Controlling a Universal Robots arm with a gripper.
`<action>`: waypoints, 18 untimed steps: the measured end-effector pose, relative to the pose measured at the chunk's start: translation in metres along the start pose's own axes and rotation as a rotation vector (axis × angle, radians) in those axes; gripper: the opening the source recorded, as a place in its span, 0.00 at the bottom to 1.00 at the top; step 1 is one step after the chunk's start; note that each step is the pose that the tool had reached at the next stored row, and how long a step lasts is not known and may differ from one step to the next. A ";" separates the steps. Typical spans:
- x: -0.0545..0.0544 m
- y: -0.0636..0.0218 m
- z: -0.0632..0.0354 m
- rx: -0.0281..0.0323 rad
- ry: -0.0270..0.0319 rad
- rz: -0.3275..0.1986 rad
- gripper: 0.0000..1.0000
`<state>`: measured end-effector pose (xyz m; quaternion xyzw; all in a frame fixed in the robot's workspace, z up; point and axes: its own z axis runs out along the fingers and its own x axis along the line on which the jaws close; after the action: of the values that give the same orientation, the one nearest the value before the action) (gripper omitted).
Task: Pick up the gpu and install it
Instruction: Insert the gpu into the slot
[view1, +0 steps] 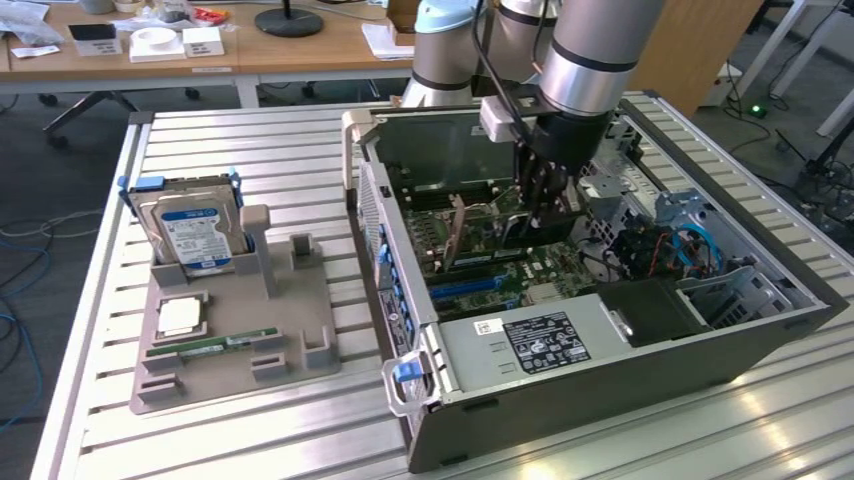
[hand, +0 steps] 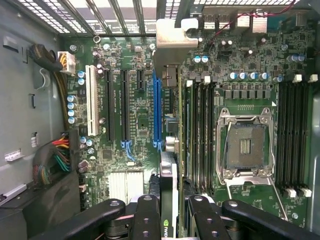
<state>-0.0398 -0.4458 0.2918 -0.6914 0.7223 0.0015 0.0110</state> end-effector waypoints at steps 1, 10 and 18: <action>0.000 0.0001 0.0011 0.0000 0.0000 0.000 0.27; 0.000 0.0018 0.0033 0.0005 0.0001 0.000 0.27; 0.000 0.0030 0.0045 0.0008 -0.0006 0.000 0.27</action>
<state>-0.0427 -0.4457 0.2872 -0.6915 0.7223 0.0014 0.0115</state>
